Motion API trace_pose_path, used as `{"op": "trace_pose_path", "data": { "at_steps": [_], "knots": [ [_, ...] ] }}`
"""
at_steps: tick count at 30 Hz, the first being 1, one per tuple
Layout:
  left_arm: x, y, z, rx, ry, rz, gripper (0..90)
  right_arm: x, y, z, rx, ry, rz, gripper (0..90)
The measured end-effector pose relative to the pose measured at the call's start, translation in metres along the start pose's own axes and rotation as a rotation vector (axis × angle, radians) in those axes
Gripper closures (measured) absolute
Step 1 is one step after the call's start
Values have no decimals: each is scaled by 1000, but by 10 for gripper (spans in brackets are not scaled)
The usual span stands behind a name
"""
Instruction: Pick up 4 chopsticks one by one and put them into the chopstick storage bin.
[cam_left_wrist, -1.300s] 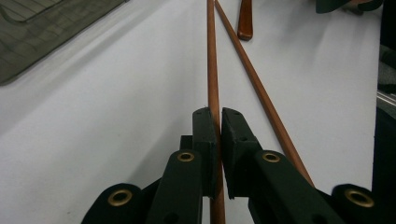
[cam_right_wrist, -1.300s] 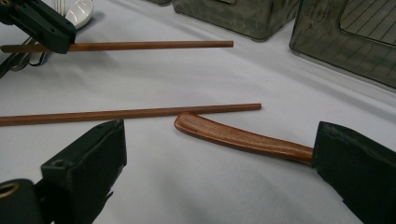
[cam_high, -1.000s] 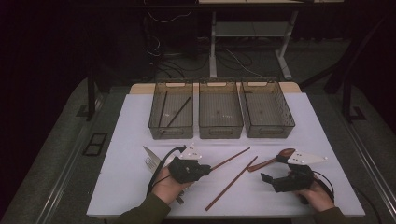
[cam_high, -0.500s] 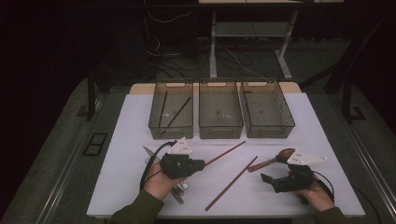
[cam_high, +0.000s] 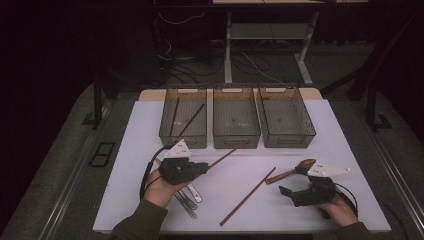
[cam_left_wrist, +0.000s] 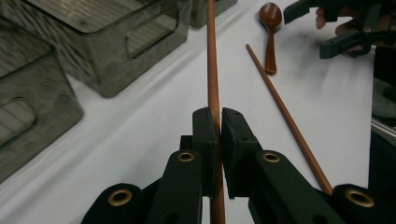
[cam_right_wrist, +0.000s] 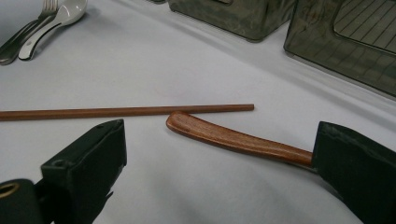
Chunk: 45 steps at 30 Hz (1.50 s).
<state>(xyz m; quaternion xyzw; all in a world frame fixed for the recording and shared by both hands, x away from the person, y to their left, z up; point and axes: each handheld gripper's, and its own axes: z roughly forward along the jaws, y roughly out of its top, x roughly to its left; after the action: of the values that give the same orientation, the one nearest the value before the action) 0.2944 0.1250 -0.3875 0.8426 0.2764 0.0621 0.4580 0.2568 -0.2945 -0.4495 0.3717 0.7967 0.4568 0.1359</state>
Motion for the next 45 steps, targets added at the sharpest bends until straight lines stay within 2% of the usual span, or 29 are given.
{"op": "trace_pose_path", "data": {
  "at_steps": [14,20,28,45],
  "knots": [
    [24,-3,-26,-62,65,-55,840,0,0,0,2,-1,0,29],
    [32,-4,-33,-71,92,-69,839,0,0,1,2,-1,-1,29],
    [44,-1,-36,-86,120,-87,839,1,0,1,2,-1,0,29],
    [75,23,-29,-116,167,-94,839,1,0,0,5,-1,8,29]
  ]
}}
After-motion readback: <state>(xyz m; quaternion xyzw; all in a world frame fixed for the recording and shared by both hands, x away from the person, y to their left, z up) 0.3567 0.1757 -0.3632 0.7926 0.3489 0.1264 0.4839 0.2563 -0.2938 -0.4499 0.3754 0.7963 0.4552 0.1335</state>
